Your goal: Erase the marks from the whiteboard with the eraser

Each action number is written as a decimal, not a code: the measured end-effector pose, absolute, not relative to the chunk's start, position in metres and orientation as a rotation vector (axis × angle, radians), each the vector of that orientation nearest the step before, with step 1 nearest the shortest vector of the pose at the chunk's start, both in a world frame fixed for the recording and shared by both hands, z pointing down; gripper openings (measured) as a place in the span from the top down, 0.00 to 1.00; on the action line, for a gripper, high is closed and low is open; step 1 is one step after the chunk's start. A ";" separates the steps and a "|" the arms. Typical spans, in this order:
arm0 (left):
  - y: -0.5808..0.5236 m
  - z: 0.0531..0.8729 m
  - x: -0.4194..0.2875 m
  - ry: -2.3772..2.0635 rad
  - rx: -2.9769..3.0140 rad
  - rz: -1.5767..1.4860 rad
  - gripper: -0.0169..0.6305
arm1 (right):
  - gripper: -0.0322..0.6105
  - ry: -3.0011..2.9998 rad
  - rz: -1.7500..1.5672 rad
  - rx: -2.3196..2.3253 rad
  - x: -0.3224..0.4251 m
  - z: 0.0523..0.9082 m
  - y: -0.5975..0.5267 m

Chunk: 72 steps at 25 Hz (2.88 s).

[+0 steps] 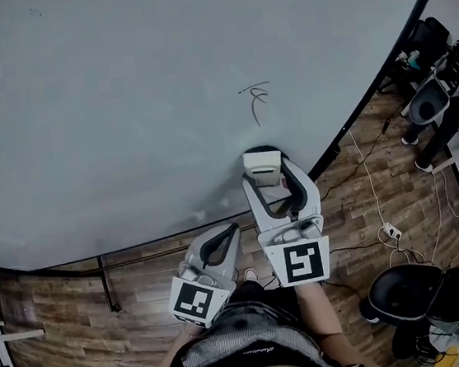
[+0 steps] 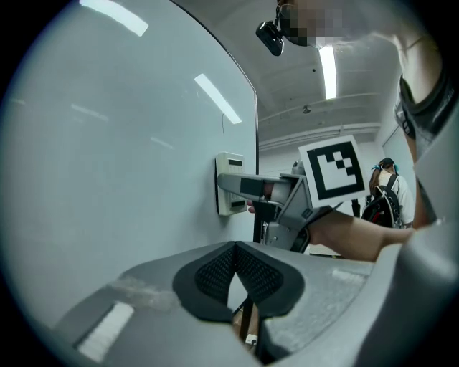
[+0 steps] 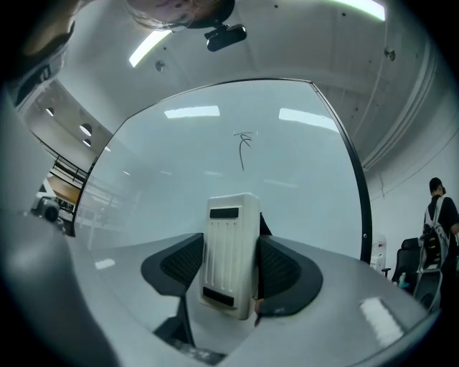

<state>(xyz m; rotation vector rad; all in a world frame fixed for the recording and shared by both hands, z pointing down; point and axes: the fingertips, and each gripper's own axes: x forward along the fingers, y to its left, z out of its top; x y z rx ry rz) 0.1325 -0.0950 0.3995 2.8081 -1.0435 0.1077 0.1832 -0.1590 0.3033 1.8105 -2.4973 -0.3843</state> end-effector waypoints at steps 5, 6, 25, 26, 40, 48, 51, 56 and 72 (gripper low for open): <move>-0.099 0.399 0.124 -1.069 2.808 0.087 0.98 | 0.57 -2.549 -0.464 1.815 0.176 0.248 -0.156; -0.099 0.399 0.123 -1.070 2.811 0.087 0.98 | 0.57 -2.555 -0.515 1.822 0.175 0.229 -0.154; -0.110 0.396 0.107 -1.155 2.817 0.105 0.98 | 0.57 -2.657 -0.836 1.691 0.133 0.138 -0.139; -0.110 0.397 0.109 -1.144 2.837 0.115 0.98 | 0.57 -2.662 -0.827 1.674 0.127 0.149 -0.139; -0.101 0.392 0.148 -1.051 2.867 0.124 0.98 | 0.56 -2.701 -0.828 1.636 0.163 0.133 -0.141; -0.100 0.393 0.153 -1.042 2.851 0.145 0.98 | 0.56 -2.699 -0.688 1.899 0.238 0.139 -0.148; -0.091 0.397 0.145 -1.067 2.829 0.139 0.98 | 0.56 -2.614 -0.758 1.936 0.227 0.143 -0.139; -0.091 0.404 0.126 -1.147 2.766 0.146 0.98 | 0.57 -2.674 -0.732 1.903 0.208 0.166 -0.138; -0.112 0.397 0.075 -1.476 2.707 0.203 0.98 | 0.56 -2.658 -0.897 1.465 0.159 0.217 -0.145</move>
